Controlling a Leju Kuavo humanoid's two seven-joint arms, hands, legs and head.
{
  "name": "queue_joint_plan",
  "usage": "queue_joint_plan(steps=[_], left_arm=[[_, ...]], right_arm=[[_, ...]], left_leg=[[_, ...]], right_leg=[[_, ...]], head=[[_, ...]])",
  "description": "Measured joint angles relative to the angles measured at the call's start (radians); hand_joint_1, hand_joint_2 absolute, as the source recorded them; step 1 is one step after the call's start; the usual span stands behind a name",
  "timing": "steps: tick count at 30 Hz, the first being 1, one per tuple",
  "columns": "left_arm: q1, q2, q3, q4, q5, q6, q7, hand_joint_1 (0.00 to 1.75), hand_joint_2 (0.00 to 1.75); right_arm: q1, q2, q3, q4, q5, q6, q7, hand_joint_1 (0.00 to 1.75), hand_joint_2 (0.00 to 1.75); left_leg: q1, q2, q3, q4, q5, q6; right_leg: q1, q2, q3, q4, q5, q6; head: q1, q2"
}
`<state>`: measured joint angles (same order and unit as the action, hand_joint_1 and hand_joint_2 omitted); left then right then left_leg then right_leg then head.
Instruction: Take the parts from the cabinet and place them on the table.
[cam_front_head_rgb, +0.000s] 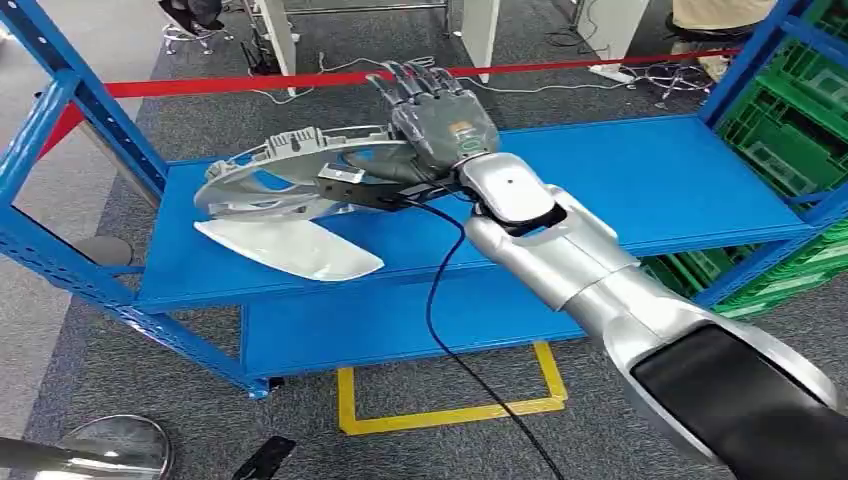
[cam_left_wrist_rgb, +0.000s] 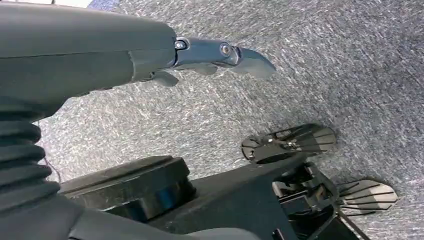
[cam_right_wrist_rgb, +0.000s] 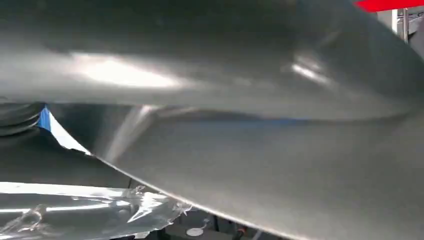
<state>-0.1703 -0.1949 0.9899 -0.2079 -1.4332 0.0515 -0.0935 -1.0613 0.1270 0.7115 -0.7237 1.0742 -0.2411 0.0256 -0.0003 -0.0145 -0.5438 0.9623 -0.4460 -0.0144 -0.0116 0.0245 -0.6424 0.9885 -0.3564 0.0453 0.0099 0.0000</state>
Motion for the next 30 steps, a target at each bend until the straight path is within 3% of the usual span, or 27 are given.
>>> queue_joint_plan(steps=[17, 18, 19, 30], left_arm=[[-0.002, 0.0, 0.0, 0.0, -0.002, 0.001, -0.003, 0.0, 1.75], [-0.003, 0.0, 0.0, 0.0, -0.002, 0.002, -0.002, 1.12, 1.75], [-0.004, 0.0, 0.0, 0.0, -0.002, 0.003, -0.002, 1.75, 1.75], [-0.005, 0.0, 0.0, 0.0, -0.003, 0.0, -0.004, 1.75, 1.75]], right_arm=[[0.0, -0.004, 0.0, 0.0, -0.001, 0.0, 0.0, 0.0, 0.0], [0.0, -0.004, 0.0, 0.0, -0.001, 0.0, 0.0, 0.0, 0.0], [0.0, -0.004, 0.0, 0.0, -0.001, 0.0, 0.0, 0.0, 0.0], [0.0, -0.006, 0.0, 0.0, -0.001, 0.001, 0.0, 0.0, 0.0]], left_leg=[[0.0, 0.0, 0.0, 0.0, 0.0, 0.0], [0.0, 0.0, 0.0, 0.0, 0.0, 0.0], [0.0, 0.0, 0.0, 0.0, 0.0, 0.0], [0.0, 0.0, 0.0, 0.0, 0.0, 0.0]], right_leg=[[0.0, 0.0, 0.0, 0.0, 0.0, 0.0], [0.0, 0.0, 0.0, 0.0, 0.0, 0.0], [0.0, 0.0, 0.0, 0.0, 0.0, 0.0], [0.0, 0.0, 0.0, 0.0, 0.0, 0.0]], head=[[0.0, 0.0], [0.0, 0.0], [0.0, 0.0], [0.0, 0.0]])
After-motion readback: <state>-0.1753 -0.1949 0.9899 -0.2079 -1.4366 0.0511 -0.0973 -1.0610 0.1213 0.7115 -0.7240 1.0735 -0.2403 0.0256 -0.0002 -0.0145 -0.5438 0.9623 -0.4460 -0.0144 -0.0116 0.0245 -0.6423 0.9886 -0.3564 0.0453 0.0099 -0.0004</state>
